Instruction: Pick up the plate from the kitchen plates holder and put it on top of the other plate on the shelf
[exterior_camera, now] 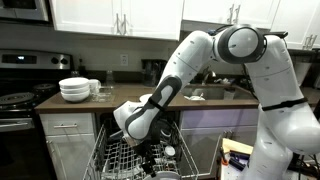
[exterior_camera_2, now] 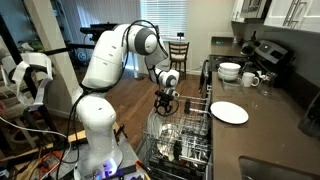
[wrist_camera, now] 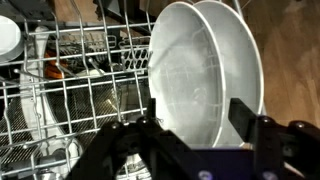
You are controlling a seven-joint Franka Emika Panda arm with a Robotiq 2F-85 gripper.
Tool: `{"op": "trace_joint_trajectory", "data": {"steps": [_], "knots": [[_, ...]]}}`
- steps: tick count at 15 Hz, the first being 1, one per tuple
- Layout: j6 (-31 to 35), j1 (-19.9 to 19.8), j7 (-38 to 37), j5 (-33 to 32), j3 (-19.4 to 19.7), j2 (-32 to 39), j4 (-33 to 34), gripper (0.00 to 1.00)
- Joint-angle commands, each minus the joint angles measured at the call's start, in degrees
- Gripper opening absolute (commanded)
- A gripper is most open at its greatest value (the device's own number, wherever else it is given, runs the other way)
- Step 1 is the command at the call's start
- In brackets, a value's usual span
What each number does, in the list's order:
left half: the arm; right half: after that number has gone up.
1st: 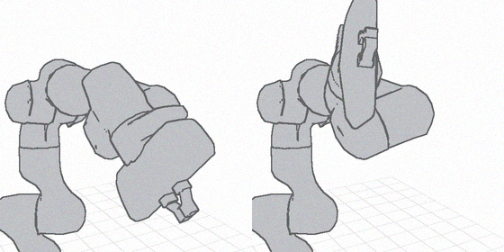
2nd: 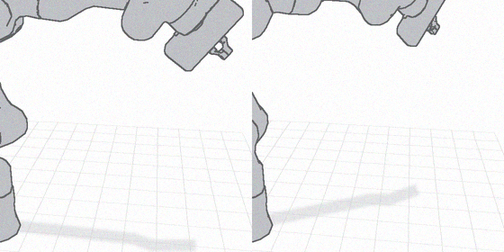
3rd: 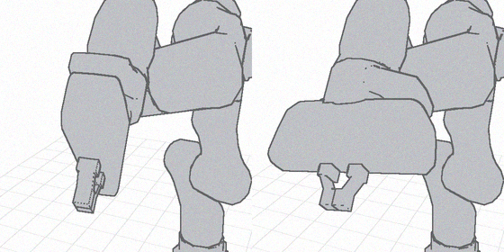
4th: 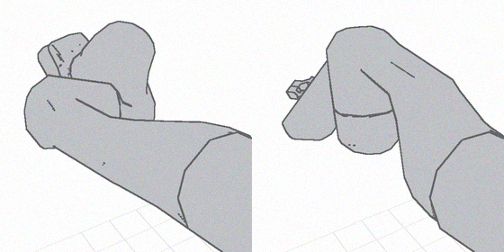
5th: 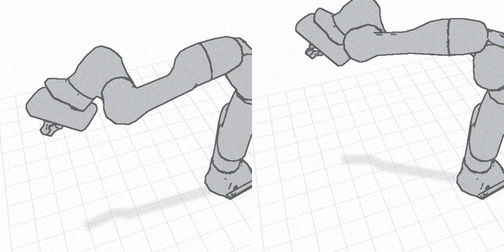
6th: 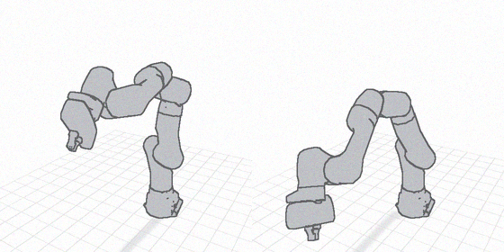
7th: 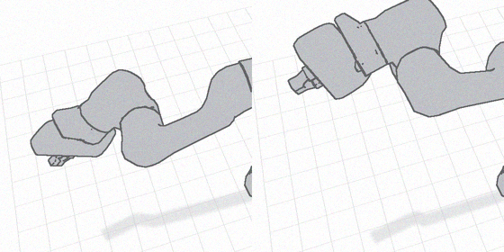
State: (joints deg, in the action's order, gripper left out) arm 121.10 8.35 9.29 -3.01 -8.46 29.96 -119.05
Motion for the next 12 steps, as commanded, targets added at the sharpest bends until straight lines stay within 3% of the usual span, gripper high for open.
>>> {"op": "trace_joint_trajectory", "data": {"steps": [1,7,10,12], "knots": [[1.31,-0.17,1.2,-0.95,-0.04,0.39,-0.08,0.64],[2.33,-0.21,1.41,-0.91,-0.1,0.57,-0.25,0.82],[3.16,-0.35,1.8,-0.76,-0.18,0.93,-0.3,0.72],[3.57,-0.4,2.08,-0.69,-0.22,1.24,-0.26,0.52]]}}
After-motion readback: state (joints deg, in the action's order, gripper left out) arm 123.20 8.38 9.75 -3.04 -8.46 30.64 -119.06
